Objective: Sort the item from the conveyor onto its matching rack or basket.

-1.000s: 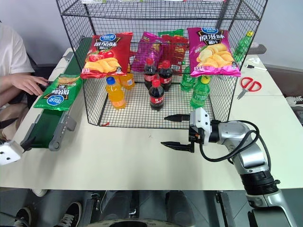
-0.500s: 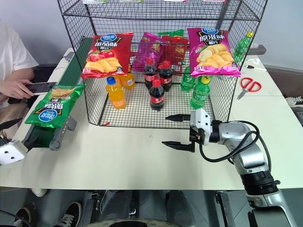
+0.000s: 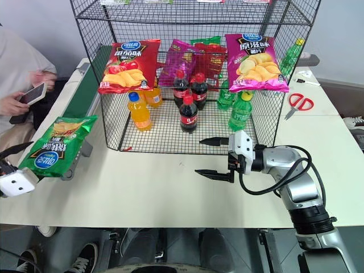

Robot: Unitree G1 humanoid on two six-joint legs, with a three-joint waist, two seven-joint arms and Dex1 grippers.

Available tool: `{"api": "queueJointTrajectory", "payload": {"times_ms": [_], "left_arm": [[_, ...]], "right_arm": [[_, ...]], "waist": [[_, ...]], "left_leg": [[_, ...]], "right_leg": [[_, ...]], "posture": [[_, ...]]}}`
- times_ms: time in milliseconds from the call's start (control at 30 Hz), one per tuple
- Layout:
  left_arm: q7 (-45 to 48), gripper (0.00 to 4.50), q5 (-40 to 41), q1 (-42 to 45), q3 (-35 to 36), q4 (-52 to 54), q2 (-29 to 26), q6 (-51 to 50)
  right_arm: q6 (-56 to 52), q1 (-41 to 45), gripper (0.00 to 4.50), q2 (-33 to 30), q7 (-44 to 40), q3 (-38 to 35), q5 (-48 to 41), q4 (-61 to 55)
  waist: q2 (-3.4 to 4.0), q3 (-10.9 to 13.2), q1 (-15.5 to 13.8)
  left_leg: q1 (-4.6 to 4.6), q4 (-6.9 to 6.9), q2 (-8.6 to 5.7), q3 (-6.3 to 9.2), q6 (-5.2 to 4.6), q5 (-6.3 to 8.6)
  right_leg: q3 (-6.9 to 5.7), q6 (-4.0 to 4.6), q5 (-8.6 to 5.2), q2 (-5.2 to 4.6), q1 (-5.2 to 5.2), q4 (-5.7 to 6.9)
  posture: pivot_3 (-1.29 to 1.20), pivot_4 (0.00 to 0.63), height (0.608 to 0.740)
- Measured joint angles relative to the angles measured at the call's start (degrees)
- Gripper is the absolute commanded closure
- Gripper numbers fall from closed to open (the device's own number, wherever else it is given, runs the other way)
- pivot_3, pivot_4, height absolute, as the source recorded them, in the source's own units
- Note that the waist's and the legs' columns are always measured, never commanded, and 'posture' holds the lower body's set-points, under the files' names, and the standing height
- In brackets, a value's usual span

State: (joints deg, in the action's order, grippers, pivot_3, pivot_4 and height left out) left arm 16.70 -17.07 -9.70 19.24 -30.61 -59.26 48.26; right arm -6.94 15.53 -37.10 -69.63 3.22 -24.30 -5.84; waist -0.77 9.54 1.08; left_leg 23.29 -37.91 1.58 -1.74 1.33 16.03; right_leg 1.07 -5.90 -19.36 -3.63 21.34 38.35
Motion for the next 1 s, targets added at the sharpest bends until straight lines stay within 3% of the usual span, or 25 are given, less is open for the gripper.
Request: {"api": "queueJointTrajectory", "payload": {"times_ms": [67,333,400,500,600,767,900,1000], "left_arm": [[0.00,0.02,0.02,0.30,-0.26,0.00,0.00,0.00],[0.95,3.77,1.72,0.53,-0.55,0.12,0.01,0.02],[1.34,4.43,2.52,0.60,-0.55,0.27,0.01,0.01],[1.95,4.43,3.67,0.91,-0.55,0.27,0.01,-0.04],[5.01,4.43,10.17,1.00,-0.15,0.87,0.55,-1.02],[24.32,4.43,39.31,-5.39,4.30,13.73,1.77,-12.68],[41.00,4.43,62.57,-16.73,16.16,27.74,1.39,-34.18],[50.85,4.43,74.29,-27.79,26.11,36.10,1.02,-51.44]], "right_arm": [[0.00,-0.08,0.00,0.00,0.11,0.00,0.00,0.00],[-0.01,-0.11,0.00,-0.02,0.30,0.00,0.01,-0.07],[0.00,-0.11,0.00,-0.02,0.31,0.00,0.07,-0.07],[0.00,-0.11,0.00,-0.02,0.33,0.00,0.44,-0.07],[0.08,-0.10,0.00,-0.01,0.35,0.00,0.51,-0.05],[0.22,0.18,0.00,0.03,0.43,0.00,0.55,0.32],[0.58,0.62,0.00,0.06,0.30,-0.02,0.56,0.77],[1.04,1.05,0.00,0.02,-0.04,-0.02,0.56,1.54]], "waist": [[0.00,0.00,-0.01],[0.00,0.00,0.01],[0.00,0.00,0.00],[0.00,0.00,-0.02],[0.00,0.00,-0.01],[-0.06,-0.02,0.23],[-0.08,0.00,1.25],[-0.12,0.00,1.68]], "left_leg": [[0.00,-0.01,0.00,0.00,0.00,0.00],[0.00,-0.04,0.01,0.00,0.00,0.00],[0.00,-0.05,0.01,0.00,0.00,0.00],[0.00,-0.07,0.01,0.00,0.00,0.00],[0.00,-0.07,0.01,0.00,0.00,0.00],[-0.01,-0.08,0.10,0.02,0.02,0.00],[-0.01,-0.08,0.13,0.05,0.03,-0.01],[-0.04,-0.09,0.14,0.06,0.03,-0.01]], "right_leg": [[0.00,0.00,0.00,0.00,0.00,0.02],[0.00,0.00,0.00,0.01,0.02,0.08],[0.00,0.00,0.00,0.01,0.01,0.09],[0.00,0.00,0.00,0.02,0.01,0.10],[0.01,0.00,0.00,0.01,0.01,0.11],[0.05,0.01,0.00,0.00,0.02,0.11],[0.03,0.02,-0.01,0.02,-0.02,0.09],[0.03,0.02,-0.01,0.05,-0.07,0.06]], "posture": [[0.00,0.150,0.739],[0.00,0.150,0.739],[0.00,0.150,0.739],[0.00,0.150,0.739],[0.00,0.150,0.739],[0.00,0.150,0.739],[0.00,0.150,0.739],[0.00,0.150,0.739]]}}
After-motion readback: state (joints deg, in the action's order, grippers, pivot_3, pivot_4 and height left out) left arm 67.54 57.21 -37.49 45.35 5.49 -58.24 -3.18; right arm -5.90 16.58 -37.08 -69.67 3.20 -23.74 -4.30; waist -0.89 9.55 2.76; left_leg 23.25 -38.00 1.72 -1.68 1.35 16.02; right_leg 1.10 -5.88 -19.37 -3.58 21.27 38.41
